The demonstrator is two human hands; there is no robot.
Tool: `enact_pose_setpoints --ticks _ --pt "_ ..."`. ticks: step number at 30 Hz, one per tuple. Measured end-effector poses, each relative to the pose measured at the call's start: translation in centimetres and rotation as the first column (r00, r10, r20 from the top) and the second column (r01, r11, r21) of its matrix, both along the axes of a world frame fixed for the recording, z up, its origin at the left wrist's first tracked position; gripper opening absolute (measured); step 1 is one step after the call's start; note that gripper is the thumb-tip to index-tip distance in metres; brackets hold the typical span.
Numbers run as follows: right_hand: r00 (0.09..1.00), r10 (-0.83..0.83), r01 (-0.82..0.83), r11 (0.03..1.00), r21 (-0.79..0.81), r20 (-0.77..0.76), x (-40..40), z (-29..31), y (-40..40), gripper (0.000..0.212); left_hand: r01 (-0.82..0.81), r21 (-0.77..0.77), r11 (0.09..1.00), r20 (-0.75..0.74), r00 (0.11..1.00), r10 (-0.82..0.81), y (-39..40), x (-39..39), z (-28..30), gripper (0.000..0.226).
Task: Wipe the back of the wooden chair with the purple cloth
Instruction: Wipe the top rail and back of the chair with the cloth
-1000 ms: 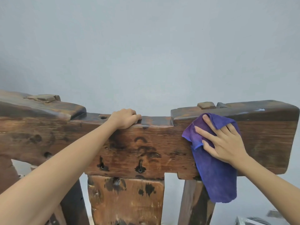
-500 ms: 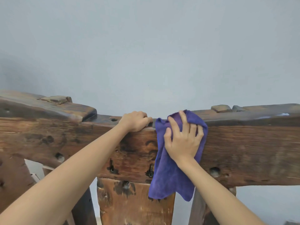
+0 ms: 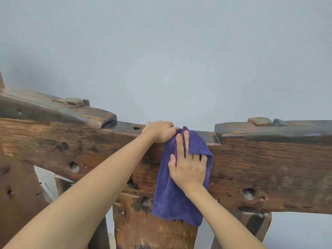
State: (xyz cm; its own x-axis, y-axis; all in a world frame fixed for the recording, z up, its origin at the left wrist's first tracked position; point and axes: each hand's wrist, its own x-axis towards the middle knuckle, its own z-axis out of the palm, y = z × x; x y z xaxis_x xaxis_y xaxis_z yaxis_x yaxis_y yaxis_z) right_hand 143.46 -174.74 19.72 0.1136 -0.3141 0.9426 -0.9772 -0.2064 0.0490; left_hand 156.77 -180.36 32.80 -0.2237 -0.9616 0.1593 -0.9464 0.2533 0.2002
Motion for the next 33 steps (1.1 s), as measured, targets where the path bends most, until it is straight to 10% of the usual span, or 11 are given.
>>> enact_pose_setpoints --ticks 11,23,33 --pt "0.862 0.348 -0.280 0.933 0.225 -0.368 -2.4 -5.1 0.7 0.061 0.003 0.010 1.000 -0.044 0.999 -0.002 -0.2 0.3 0.2 0.040" --pt "0.583 0.425 -0.227 0.903 0.364 -0.692 -12.6 -6.1 0.9 0.062 -0.005 0.023 1.000 -0.100 0.995 0.008 0.2 0.5 0.4 0.038" --pt "0.656 0.364 -0.209 0.929 0.304 -0.661 -20.5 -3.1 1.9 0.061 -0.023 0.044 0.999 -0.061 0.998 0.026 1.1 0.2 0.7 0.038"
